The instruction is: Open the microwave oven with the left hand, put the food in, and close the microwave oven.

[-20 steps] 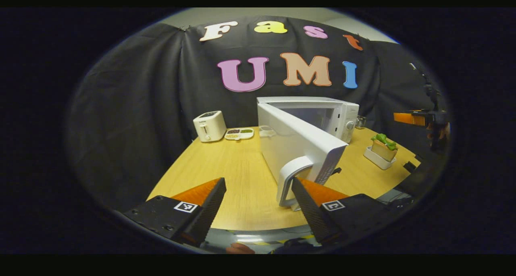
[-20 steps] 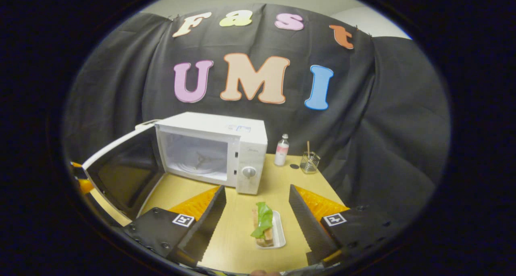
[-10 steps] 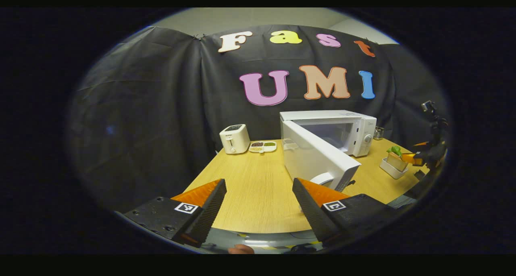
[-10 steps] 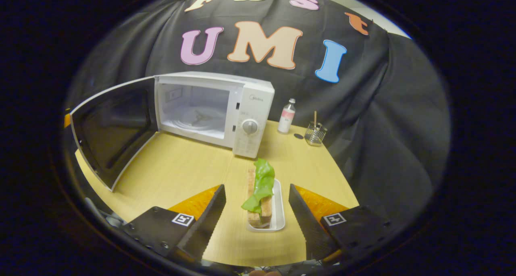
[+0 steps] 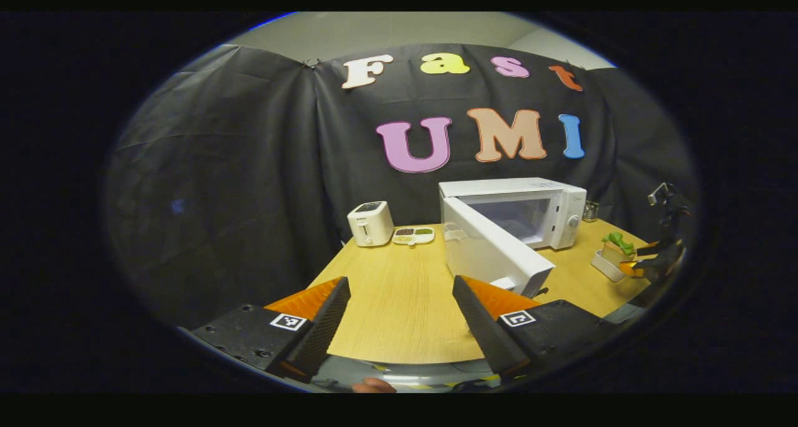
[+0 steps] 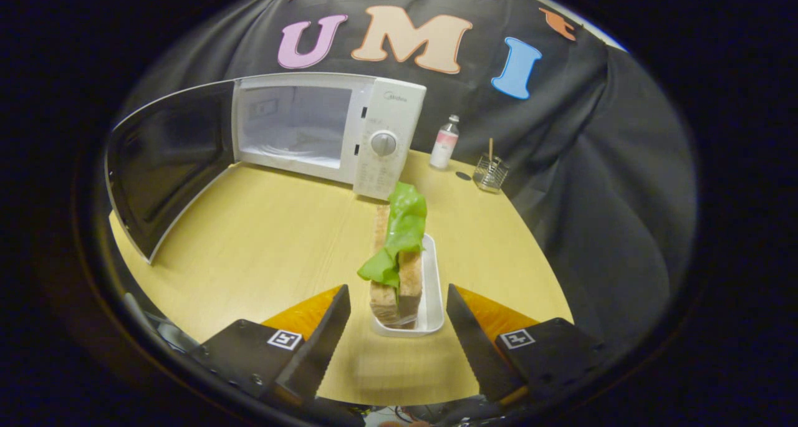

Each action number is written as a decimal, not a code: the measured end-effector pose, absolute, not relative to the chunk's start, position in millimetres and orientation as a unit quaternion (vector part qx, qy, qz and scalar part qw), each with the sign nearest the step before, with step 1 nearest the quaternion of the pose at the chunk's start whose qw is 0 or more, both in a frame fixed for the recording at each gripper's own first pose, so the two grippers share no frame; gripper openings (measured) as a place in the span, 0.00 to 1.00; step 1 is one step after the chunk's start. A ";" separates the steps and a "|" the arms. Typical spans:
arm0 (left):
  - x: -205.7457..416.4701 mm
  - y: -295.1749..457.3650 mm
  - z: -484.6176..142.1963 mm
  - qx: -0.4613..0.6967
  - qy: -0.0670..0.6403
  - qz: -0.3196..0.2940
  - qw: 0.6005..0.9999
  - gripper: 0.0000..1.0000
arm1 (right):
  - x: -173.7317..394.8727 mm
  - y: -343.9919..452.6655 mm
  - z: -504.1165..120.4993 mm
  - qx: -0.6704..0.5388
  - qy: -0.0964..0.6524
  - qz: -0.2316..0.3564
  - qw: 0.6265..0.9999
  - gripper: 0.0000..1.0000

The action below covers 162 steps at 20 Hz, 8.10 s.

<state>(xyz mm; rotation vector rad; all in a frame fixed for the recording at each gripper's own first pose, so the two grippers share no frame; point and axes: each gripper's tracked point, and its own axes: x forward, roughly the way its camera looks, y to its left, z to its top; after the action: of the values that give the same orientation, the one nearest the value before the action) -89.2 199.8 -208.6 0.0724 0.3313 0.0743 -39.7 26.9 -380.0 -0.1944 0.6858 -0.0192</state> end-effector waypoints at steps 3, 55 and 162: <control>-88.6 198.9 -208.9 0.036 0.164 0.036 0.985 1.00 | -35.8 26.2 -383.5 -0.096 0.336 -0.011 0.937 0.91; -103.6 195.7 -180.6 0.009 0.135 0.026 0.991 0.97 | 94.4 238.5 -346.8 0.245 0.343 0.055 0.905 0.30; 1.1 144.3 -267.8 0.030 0.252 -0.043 0.966 0.00 | -3.8 -41.4 -72.1 -0.022 0.001 -0.122 0.992 0.96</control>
<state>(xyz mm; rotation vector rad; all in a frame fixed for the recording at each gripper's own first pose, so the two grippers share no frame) 1.1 144.3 -267.8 0.0603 0.5095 -0.0872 -3.8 -41.4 -72.1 -0.0431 0.0023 -0.2449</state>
